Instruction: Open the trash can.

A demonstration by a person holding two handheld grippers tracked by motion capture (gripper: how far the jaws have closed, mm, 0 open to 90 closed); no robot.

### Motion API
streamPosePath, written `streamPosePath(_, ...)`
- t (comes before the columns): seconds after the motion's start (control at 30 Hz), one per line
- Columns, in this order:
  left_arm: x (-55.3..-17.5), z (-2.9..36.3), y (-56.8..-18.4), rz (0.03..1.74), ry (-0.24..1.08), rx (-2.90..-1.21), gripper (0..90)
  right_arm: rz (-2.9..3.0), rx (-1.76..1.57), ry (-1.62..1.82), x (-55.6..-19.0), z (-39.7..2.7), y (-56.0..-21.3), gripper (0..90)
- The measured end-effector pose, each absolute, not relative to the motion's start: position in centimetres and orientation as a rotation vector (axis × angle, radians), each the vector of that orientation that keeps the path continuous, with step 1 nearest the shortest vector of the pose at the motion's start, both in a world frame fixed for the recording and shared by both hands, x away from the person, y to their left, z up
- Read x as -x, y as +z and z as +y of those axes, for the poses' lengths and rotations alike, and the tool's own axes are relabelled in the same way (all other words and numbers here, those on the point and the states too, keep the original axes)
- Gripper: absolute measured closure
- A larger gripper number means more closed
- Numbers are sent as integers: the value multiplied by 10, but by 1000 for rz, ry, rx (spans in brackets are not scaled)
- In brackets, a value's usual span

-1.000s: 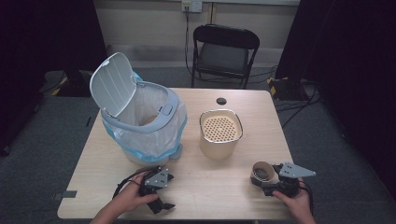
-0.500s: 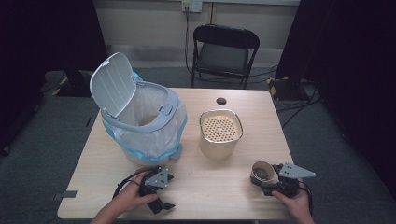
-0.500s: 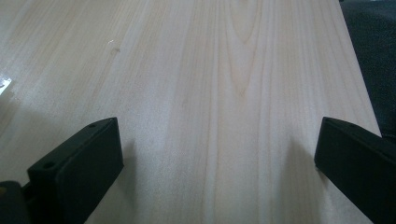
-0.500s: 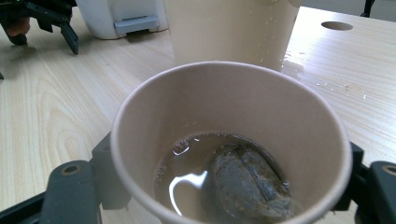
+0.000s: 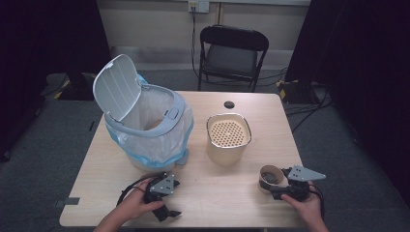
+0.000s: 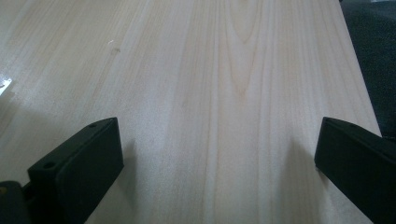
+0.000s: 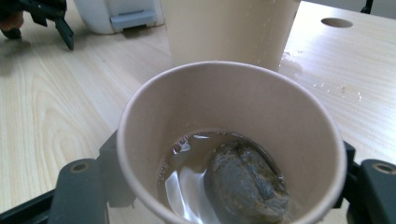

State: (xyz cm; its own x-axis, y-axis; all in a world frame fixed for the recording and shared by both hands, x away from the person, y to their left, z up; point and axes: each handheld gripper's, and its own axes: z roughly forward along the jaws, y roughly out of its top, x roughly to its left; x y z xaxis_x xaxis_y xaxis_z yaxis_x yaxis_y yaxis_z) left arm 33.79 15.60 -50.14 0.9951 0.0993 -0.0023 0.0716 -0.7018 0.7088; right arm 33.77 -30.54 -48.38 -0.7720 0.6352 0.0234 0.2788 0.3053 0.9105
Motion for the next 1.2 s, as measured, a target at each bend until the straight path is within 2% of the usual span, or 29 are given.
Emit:
streamPosePath(0.4,-338,156,-501,113,45,-2352,1,2231,-854,1373,-355,-305,-461,280)
streamPosePath(1.2,-338,156,-502,113,50,-2348,0,2216,-906,1331,-382,-311,-442,286)
